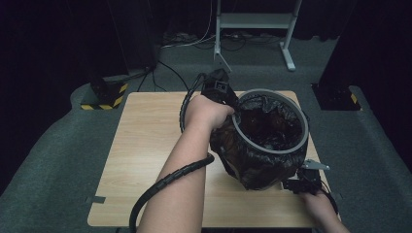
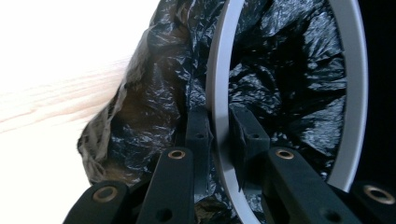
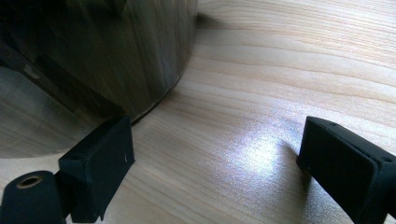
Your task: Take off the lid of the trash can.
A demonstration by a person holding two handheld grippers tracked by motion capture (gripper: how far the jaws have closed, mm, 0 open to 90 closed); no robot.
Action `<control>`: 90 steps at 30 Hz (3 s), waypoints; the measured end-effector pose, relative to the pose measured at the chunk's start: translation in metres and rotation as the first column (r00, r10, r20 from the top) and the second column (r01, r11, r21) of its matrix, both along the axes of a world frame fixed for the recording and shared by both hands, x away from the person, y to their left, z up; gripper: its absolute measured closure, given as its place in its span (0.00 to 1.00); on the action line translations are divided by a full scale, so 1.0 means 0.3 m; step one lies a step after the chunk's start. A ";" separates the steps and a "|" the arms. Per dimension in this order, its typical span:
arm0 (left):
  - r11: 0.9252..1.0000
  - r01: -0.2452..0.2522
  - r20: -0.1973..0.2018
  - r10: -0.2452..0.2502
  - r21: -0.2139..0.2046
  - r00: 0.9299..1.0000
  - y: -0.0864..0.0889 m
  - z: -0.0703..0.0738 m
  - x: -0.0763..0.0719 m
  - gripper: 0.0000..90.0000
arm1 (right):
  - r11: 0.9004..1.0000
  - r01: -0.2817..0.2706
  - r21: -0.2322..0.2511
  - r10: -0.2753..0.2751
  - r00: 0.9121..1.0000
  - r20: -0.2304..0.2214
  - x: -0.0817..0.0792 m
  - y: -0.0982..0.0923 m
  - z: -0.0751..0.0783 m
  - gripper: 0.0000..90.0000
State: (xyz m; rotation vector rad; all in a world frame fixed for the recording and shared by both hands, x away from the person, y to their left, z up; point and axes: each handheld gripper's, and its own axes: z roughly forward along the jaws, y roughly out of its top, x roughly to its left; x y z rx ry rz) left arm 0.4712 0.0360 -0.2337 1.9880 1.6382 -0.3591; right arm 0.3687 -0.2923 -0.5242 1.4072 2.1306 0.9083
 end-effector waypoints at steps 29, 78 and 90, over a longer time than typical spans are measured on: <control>0.986 -0.037 0.011 0.039 -0.160 0.999 0.078 -0.001 0.001 0.90 | 1.000 -0.002 0.002 0.002 1.000 0.000 0.000 0.000 0.000 0.11; 0.982 -0.061 0.032 0.068 -0.177 0.997 0.311 -0.019 -0.032 0.90 | 1.000 -0.005 0.000 0.005 1.000 0.003 0.000 -0.001 -0.001 0.11; 0.980 -0.074 0.032 0.082 -0.186 0.996 0.382 -0.019 -0.050 0.90 | 1.000 -0.011 0.001 0.011 1.000 0.004 0.001 -0.004 -0.001 0.11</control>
